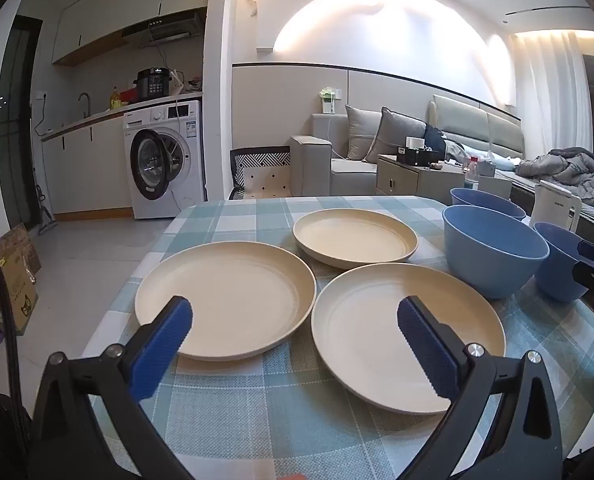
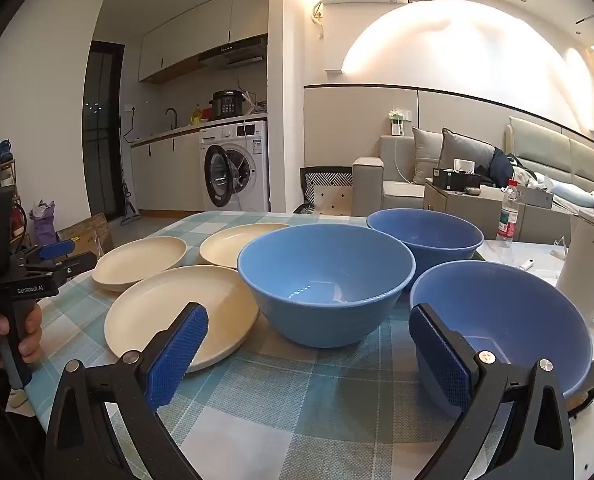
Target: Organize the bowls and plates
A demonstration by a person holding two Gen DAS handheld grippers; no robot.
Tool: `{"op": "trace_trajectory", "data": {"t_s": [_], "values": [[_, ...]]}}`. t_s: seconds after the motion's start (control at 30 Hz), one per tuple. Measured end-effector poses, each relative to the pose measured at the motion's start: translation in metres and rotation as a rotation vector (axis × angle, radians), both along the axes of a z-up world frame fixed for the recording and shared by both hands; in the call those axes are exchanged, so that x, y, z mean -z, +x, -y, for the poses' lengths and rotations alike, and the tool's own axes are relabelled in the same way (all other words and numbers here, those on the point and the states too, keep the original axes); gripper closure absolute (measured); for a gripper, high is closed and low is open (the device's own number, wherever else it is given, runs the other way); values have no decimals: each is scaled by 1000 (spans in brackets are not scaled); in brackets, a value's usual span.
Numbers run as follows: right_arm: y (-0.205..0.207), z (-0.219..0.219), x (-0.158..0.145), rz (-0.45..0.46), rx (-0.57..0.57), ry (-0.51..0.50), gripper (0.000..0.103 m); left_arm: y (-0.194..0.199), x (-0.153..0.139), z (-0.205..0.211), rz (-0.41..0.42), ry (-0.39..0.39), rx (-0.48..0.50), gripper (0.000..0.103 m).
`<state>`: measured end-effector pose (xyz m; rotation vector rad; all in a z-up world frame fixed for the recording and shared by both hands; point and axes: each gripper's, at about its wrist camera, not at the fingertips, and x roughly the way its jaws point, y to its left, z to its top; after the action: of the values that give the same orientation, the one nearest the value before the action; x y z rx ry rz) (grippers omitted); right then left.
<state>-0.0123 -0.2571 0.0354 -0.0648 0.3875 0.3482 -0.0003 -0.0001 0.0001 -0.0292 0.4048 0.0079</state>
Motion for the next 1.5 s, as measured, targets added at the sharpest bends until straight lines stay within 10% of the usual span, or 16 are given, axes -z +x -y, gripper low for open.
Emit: {"op": "trace_trajectory", "data": {"t_s": [1.5], "values": [[-4, -4, 0, 14, -9, -24, 0, 4, 3, -3, -7, -23, -2, 0]]}}
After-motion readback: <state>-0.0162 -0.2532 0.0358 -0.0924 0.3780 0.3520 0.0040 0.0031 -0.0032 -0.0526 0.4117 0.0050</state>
